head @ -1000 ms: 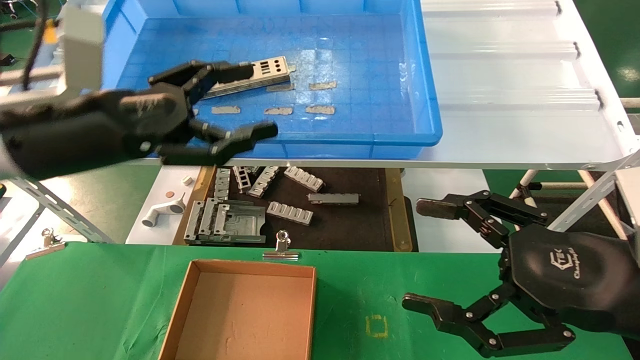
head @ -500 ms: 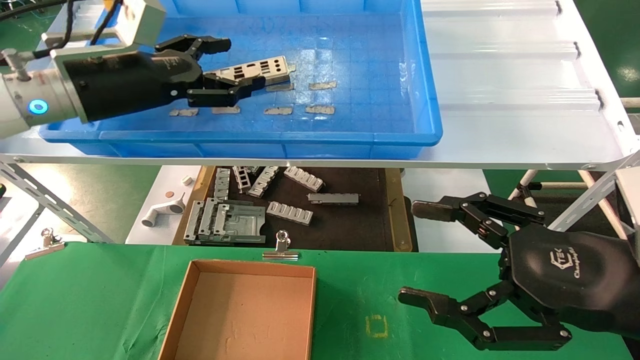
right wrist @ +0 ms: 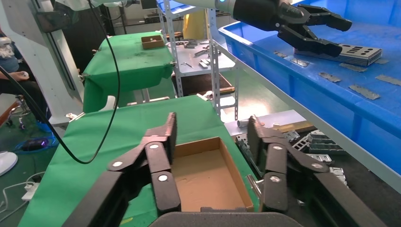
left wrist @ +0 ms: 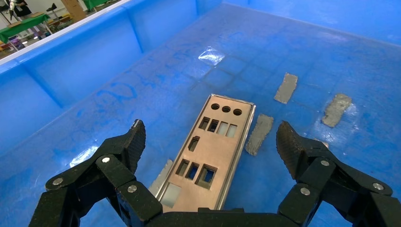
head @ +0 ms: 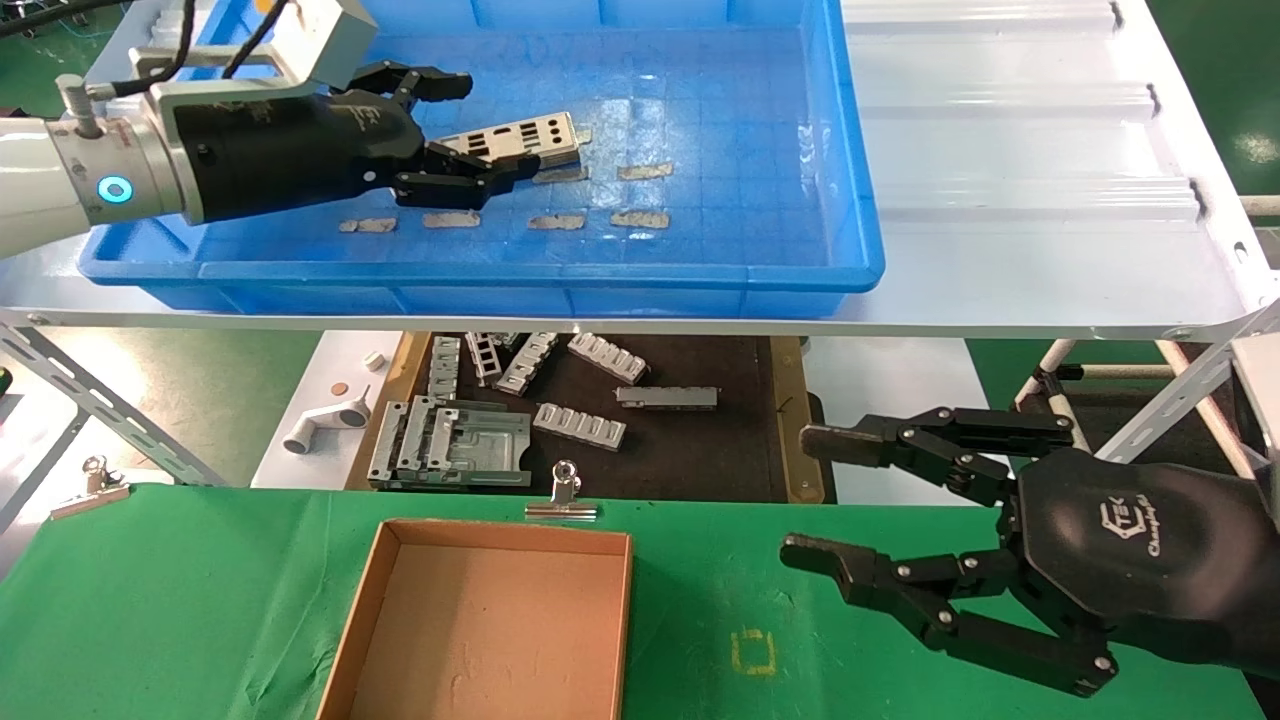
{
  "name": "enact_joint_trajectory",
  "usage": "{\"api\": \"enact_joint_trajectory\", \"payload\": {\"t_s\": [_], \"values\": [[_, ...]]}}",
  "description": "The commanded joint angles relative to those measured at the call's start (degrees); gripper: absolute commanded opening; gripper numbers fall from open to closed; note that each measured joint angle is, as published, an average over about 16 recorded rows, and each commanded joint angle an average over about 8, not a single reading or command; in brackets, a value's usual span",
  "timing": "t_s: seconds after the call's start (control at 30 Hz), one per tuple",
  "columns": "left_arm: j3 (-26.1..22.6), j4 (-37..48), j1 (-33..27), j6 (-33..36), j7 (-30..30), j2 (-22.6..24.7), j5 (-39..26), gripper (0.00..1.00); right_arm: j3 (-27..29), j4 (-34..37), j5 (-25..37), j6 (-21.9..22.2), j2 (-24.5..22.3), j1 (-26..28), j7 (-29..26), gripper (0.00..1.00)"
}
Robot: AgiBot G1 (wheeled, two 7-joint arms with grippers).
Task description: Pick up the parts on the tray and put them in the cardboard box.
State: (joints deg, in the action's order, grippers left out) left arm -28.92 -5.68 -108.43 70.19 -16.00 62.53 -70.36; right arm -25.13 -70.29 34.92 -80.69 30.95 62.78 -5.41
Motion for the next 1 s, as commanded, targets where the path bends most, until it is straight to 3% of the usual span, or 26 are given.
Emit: {"api": "enact_joint_trajectory", "payload": {"t_s": [0.03, 0.1, 0.27, 0.33, 1.0], "values": [[-0.13, 0.94, -0.46, -0.35, -0.59, 0.47, -0.21, 0.92, 0.0, 0.0, 0.0, 0.0, 0.0, 0.0, 0.0, 0.0], [-0.23, 1.57, -0.78, -0.42, -0.92, 0.66, -0.37, 0.74, 0.0, 0.0, 0.0, 0.0, 0.0, 0.0, 0.0, 0.0], [-0.38, 2.76, -1.43, -0.34, -1.61, 0.81, -0.61, 0.14, 0.0, 0.0, 0.0, 0.0, 0.0, 0.0, 0.0, 0.0], [-0.39, 3.1, -1.63, -0.29, -1.9, 0.81, -0.63, 0.02, 0.0, 0.0, 0.0, 0.0, 0.0, 0.0, 0.0, 0.0], [-0.29, 4.89, -2.04, 0.13, -3.83, 0.87, -0.51, 0.0, 0.0, 0.0, 0.0, 0.0, 0.0, 0.0, 0.0, 0.0]]}}
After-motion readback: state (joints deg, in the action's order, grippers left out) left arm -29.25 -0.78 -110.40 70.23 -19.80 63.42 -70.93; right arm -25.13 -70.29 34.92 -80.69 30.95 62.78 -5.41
